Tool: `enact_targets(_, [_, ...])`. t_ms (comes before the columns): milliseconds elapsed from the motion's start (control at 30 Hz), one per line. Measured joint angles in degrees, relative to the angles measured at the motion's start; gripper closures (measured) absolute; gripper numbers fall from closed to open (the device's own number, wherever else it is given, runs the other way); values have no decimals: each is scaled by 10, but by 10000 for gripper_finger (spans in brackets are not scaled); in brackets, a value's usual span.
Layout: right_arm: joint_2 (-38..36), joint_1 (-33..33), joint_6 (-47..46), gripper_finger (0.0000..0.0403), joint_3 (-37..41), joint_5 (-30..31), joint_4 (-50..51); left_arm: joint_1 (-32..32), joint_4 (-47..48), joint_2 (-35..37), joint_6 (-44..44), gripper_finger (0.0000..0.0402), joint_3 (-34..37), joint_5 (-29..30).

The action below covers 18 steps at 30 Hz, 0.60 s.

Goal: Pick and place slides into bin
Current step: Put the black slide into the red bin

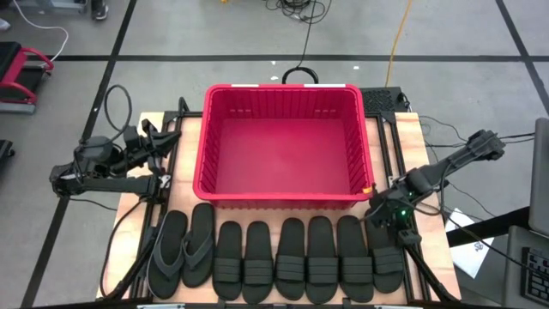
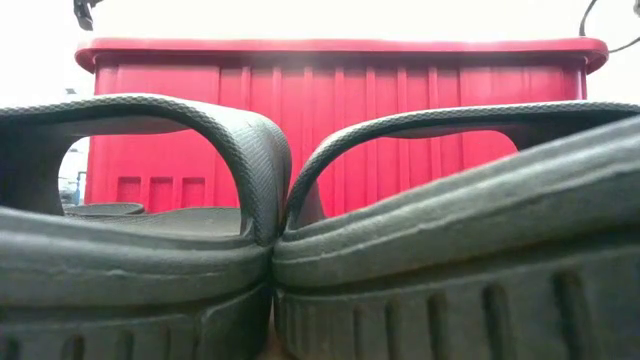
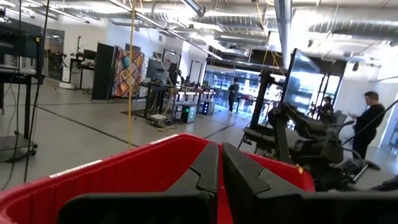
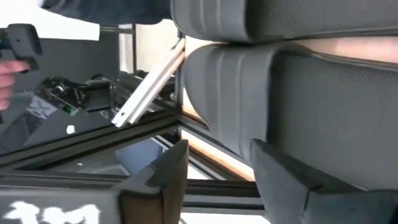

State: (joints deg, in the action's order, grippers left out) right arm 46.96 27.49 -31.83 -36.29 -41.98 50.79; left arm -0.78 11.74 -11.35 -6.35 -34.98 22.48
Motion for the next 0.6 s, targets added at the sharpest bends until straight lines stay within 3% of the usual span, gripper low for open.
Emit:
enact_targets(300, [0, -1, -20, 175, 76, 30, -83, 0, 5, 0, 6, 380, 0, -1])
enact_targets(600, [0, 13, -143, 171, 172, -18, -302, 0, 5, 0, 3, 380, 0, -18])
